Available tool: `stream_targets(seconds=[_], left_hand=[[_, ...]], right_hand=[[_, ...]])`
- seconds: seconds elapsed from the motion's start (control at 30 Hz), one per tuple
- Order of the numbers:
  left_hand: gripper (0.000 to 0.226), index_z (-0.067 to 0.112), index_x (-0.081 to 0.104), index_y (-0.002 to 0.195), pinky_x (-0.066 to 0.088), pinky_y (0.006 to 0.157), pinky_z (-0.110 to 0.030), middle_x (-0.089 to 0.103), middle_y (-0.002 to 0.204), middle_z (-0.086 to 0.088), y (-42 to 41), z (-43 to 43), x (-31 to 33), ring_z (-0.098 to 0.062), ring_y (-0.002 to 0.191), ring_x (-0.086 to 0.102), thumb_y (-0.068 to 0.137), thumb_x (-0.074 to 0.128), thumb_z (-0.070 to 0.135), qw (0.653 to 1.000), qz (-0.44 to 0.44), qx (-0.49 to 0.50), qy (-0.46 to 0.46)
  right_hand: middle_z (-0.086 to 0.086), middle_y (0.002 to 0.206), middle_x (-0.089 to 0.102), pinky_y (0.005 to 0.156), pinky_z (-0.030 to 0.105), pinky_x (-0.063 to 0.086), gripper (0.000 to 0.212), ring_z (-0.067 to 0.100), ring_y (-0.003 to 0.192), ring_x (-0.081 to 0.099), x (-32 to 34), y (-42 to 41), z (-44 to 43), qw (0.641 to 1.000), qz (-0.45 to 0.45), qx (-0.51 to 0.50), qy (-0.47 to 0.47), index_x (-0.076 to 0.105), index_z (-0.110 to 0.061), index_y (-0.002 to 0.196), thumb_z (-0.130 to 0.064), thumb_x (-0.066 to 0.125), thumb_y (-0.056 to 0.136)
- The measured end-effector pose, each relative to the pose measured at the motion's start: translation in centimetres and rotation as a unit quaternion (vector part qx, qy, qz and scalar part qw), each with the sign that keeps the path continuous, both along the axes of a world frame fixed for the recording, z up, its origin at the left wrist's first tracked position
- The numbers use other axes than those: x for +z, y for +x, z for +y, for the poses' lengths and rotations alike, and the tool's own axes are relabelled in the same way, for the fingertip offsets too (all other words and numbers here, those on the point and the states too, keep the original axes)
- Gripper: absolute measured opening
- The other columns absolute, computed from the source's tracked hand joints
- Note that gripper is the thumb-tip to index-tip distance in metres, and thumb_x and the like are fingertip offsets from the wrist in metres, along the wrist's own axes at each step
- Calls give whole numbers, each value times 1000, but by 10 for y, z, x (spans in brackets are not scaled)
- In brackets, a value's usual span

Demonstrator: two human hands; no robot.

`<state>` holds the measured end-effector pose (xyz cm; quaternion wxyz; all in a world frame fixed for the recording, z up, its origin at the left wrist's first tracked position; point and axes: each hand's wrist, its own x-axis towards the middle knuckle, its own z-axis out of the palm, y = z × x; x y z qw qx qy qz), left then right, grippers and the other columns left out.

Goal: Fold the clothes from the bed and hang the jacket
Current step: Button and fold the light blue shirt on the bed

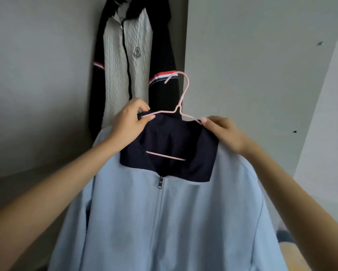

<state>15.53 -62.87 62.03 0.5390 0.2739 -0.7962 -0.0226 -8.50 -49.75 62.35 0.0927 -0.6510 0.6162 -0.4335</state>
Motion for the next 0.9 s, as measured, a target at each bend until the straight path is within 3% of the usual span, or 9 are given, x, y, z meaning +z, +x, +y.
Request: stream_targets(seconds=[0.1, 0.23, 0.4, 0.53, 0.6, 0.67, 0.77, 0.9], left_hand=[[15, 24, 56, 84, 47, 74, -33, 65, 94, 10, 13, -45, 17, -13, 88, 61, 82, 70, 29, 1000, -8, 16, 12], [8, 29, 63, 88, 45, 73, -30, 64, 84, 16, 27, -72, 33, -7, 86, 61, 82, 69, 29, 1000, -9, 11, 7], [8, 30, 63, 84, 47, 73, -37, 65, 79, 11, 31, -82, 50, -16, 81, 61, 80, 66, 36, 1000, 2, 6, 7], [6, 29, 61, 83, 43, 68, -34, 59, 75, 14, 27, -63, 70, -17, 75, 56, 80, 64, 34, 999, -8, 19, -24], [5, 29, 60, 84, 37, 66, -30, 57, 76, 14, 27, -59, 85, -15, 76, 53, 85, 65, 27, 998, -15, 51, -32], [4, 27, 62, 86, 35, 67, -29, 58, 80, 12, 30, -58, 99, -15, 76, 50, 85, 65, 26, 996, -1, 90, -25], [7, 28, 61, 84, 41, 71, -34, 64, 86, 5, 41, -68, 120, -20, 78, 54, 84, 67, 26, 994, 43, 103, -15], [9, 28, 62, 81, 49, 80, -40, 67, 87, 1, 61, -84, 155, -26, 86, 61, 82, 68, 22, 991, 72, 116, -10]], right_hand=[[1, 77, 60, 70, 25, 44, 35, 7, 70, 54, 1, 22, -39, 997, 45, 50, -39, 63, -5, 97, -39, 54, 94], [-8, 85, 66, 75, 18, 46, 19, -1, 79, 58, 3, 36, -67, 988, 18, 47, -143, 68, -14, 108, -20, 52, 98], [-5, 103, 72, 88, 28, 50, 33, 4, 97, 64, 13, 35, -82, 979, 7, 21, -205, 69, -15, 115, -29, 49, 92], [-14, 87, 69, 76, 23, 47, 26, -6, 82, 59, 32, 24, -75, 968, 36, 3, -248, 72, -19, 106, -28, 51, 93], [-15, 64, 59, 60, 26, 41, 23, -2, 63, 51, 46, 18, -73, 966, 63, -14, -249, 68, -26, 80, -35, 52, 93], [-14, 55, 52, 54, 22, 35, 26, 1, 54, 44, 58, 10, -70, 972, 85, -8, -218, 56, -33, 67, -43, 54, 90], [-9, 62, 54, 59, 29, 39, 25, 6, 60, 48, 68, -1, -74, 972, 142, -8, -189, 53, -33, 72, -53, 47, 86], [-10, 58, 48, 56, 35, 37, 27, 22, 63, 50, 94, 10, -89, 946, 190, -52, -256, 46, -27, 74, -34, 43, 99]])
